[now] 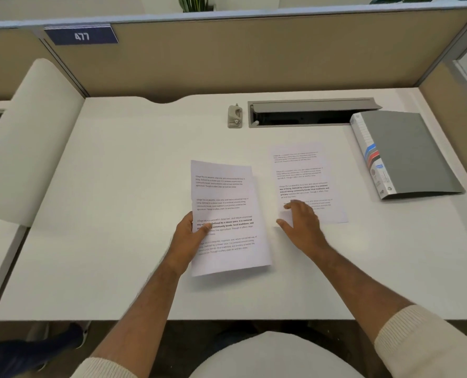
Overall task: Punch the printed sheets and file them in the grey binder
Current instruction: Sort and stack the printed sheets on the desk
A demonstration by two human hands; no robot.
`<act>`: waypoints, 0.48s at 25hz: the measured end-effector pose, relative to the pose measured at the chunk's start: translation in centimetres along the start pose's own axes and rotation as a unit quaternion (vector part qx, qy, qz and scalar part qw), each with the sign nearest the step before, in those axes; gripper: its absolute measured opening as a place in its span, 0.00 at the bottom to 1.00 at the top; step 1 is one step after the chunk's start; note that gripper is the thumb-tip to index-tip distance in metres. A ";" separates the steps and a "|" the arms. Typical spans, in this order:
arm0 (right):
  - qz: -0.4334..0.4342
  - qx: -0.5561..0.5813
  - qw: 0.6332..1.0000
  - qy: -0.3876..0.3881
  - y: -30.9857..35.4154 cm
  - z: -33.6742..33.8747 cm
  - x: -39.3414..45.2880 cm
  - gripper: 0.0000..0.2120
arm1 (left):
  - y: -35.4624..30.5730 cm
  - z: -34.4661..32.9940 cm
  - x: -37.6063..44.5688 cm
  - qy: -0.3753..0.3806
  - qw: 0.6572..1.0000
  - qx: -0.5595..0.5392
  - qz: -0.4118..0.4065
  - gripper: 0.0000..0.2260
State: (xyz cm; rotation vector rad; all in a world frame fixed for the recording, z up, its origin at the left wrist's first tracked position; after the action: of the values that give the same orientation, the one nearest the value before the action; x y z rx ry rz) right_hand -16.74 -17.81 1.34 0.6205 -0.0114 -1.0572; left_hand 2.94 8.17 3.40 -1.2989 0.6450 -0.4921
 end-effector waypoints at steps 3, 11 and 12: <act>-0.031 -0.087 0.996 0.013 -1.2 0.2 1.2 0.34 | 0.9 0.2 -0.2 -0.013 1.000 -0.006 0.012 0.16; -0.071 -0.125 0.989 0.021 -3.0 0.1 1.7 0.35 | 1.7 0.1 -0.3 -0.030 0.999 -0.003 0.030 0.16; -0.066 -0.123 0.990 0.009 -3.0 0.2 1.7 0.32 | 1.8 0.1 -0.3 -0.031 0.999 -0.002 0.030 0.16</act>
State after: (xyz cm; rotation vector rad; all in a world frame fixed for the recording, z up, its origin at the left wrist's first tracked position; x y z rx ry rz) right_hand -18.40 -20.28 -0.38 0.4103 0.1761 -1.1605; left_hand 2.74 8.79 1.73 -1.2902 0.6303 -0.4002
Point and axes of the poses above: each hand's wrist, its own x-axis towards the middle knuckle, its own z-axis out of the back of the hand, y = z × x, the point moved 4 cm from there along x, towards the middle knuckle, and after that the axes turned 15 degrees about -z, right-handed, at the moved point
